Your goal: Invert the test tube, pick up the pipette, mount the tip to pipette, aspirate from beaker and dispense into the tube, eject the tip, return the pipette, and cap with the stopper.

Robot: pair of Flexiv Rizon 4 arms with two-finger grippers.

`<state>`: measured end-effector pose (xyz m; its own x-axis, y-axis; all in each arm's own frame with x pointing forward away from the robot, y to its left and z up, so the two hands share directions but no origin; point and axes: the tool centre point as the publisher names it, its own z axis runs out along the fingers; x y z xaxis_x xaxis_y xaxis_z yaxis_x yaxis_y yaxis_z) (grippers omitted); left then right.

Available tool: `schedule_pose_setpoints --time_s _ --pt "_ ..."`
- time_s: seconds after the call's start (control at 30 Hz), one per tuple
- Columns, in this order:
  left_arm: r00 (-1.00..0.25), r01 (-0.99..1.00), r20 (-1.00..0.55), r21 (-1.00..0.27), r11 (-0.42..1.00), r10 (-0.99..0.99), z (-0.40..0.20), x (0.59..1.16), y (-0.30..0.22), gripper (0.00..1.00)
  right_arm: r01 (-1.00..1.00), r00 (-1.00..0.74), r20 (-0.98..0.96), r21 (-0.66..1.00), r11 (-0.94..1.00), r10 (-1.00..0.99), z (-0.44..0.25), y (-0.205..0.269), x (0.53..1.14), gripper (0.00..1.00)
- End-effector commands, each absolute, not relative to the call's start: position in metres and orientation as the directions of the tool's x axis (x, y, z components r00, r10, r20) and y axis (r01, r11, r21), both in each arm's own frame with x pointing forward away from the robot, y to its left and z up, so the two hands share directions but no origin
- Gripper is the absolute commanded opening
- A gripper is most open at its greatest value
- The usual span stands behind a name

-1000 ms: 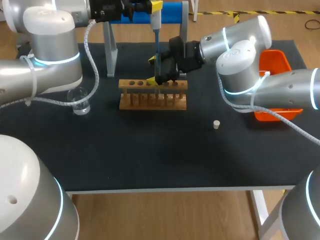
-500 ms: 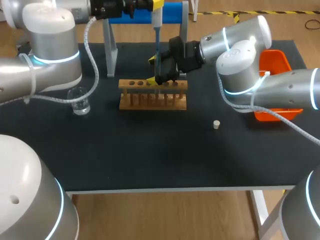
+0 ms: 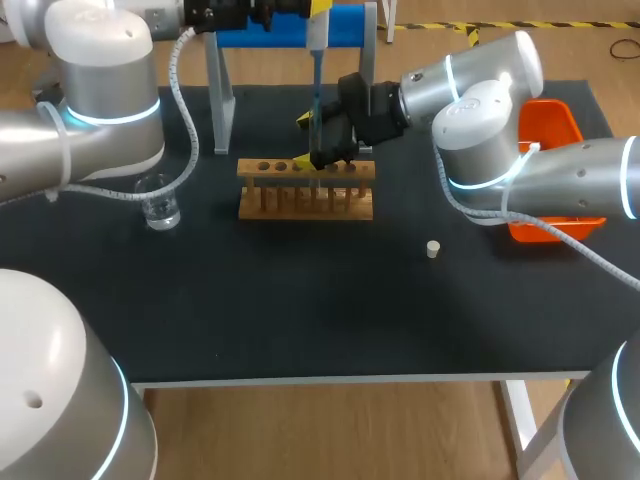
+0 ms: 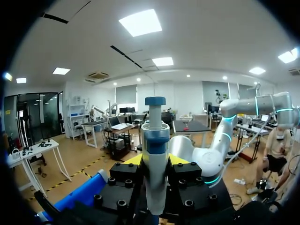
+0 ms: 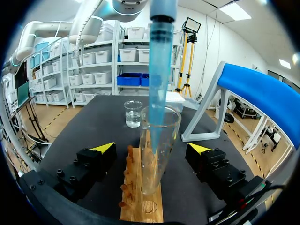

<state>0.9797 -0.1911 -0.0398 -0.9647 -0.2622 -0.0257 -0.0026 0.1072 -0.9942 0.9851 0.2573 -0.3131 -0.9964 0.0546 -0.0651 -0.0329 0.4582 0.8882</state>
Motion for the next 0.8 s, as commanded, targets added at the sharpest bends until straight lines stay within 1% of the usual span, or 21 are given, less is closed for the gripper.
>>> schedule_pose_setpoints --time_s 0.03,0.8 --pt "-0.963 -0.001 -0.03 -0.993 0.115 -0.267 -0.034 0.976 -0.193 0.0 -0.033 -0.997 -0.064 0.887 0.46 0.053 -0.313 0.257 0.986 1.0" --pt "-0.958 0.044 -0.081 -0.99 0.136 -0.274 -0.011 0.968 -0.197 0.0 -0.033 -0.997 -0.064 0.887 0.46 0.053 -0.313 0.257 0.986 1.0"
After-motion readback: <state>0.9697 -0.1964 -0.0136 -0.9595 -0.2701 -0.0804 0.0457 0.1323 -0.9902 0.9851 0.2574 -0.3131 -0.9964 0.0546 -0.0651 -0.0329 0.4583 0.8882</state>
